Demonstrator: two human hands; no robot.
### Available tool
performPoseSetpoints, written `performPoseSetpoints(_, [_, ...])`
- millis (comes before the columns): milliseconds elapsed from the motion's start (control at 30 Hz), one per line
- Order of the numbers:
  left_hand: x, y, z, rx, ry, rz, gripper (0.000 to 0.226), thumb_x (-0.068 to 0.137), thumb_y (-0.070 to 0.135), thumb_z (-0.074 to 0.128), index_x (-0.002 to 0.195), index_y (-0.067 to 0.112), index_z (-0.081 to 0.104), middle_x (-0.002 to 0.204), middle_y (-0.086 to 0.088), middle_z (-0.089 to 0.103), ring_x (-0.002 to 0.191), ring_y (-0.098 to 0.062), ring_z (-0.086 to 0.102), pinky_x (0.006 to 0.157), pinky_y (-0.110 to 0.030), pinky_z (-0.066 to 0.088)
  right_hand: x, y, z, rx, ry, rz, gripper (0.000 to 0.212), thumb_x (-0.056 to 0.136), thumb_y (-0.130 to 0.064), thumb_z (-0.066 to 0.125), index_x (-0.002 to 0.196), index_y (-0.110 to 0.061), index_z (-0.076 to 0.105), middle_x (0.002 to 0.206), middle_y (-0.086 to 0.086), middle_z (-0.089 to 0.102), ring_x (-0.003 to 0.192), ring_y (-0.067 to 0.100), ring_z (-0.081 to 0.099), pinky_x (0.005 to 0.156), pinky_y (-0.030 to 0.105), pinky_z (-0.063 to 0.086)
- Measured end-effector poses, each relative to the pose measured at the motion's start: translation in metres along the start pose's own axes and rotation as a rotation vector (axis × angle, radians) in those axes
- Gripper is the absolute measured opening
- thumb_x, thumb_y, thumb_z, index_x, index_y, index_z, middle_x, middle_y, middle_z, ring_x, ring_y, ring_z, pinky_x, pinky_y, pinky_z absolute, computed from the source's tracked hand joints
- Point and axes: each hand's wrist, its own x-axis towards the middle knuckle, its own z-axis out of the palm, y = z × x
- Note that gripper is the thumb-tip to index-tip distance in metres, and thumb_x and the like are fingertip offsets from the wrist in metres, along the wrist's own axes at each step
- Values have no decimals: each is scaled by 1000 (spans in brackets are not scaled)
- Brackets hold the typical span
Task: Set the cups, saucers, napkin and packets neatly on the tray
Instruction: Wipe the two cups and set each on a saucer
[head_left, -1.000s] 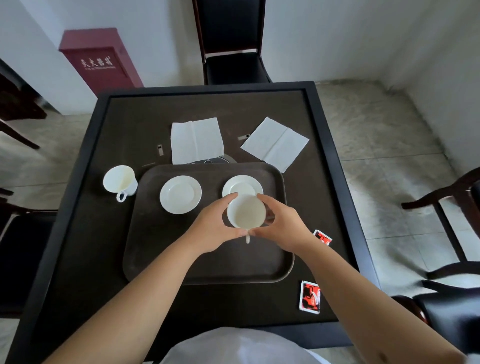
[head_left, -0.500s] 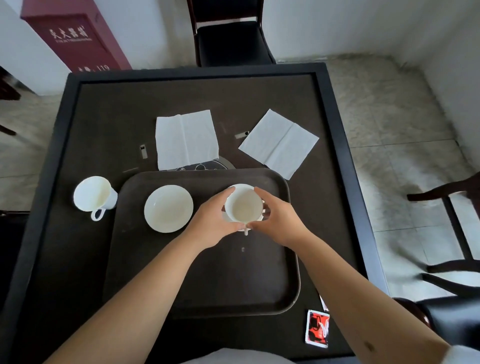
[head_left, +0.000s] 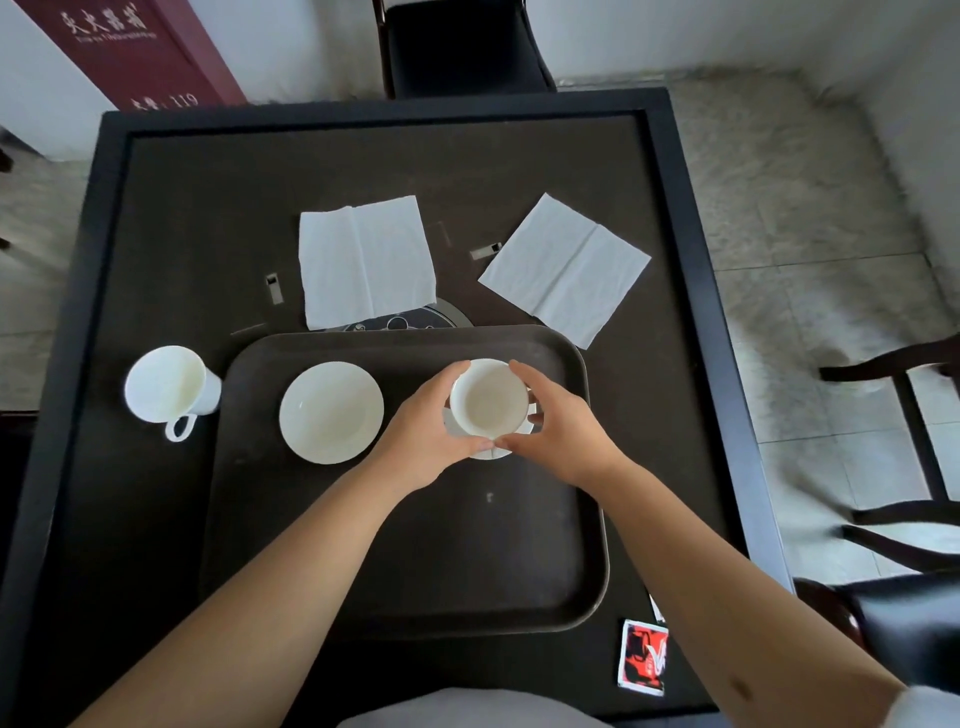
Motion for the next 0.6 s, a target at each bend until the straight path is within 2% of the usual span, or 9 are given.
performPoseSetpoints(233, [-3, -6, 4, -18, 9, 0, 87, 69, 32, 87, 118, 76, 29, 118, 56, 37, 112, 26, 37, 82, -11, 37, -2, -4, 0, -28, -5, -9, 87, 72, -31, 82, 146, -32, 36, 129, -16, 52, 113, 7, 52, 95, 32, 50])
performPoseSetpoints(400, [-5, -11, 9, -4, 5, -32, 93, 72, 32, 86, 143, 49, 27, 121, 60, 29, 114, 29, 31, 86, 1, 28, -4, -7, -2, -42, -32, 31, 91, 71, -35, 82, 147, -36, 31, 130, -16, 51, 113, 6, 53, 96, 36, 49])
performPoseSetpoints(433, [-6, -10, 10, -4, 3, -42, 97, 72, 33, 86, 146, 45, 24, 129, 56, 26, 120, 26, 29, 93, -1, 25, -5, -8, -2, -46, -48, 37, 95, 71, -37, 82, 148, -36, 27, 134, -18, 49, 114, 5, 51, 97, 35, 48])
performPoseSetpoints(500, [-11, -9, 8, 59, 5, -50, 108, 72, 40, 84, 153, 33, 14, 149, 32, 20, 136, 8, 22, 105, -16, 20, -10, -9, -3, -58, -67, 44, 107, 67, -42, 82, 152, -34, 16, 138, -24, 39, 118, 2, 46, 97, 28, 44])
performPoseSetpoints(600, [-24, -8, 4, 320, 51, 39, 101, 78, 50, 73, 151, 35, 5, 162, 8, 10, 145, -14, 18, 108, -32, 28, -21, -10, -4, -85, -38, 25, 110, 68, -47, 79, 153, -33, 11, 144, -24, 30, 126, 0, 37, 95, 19, 32])
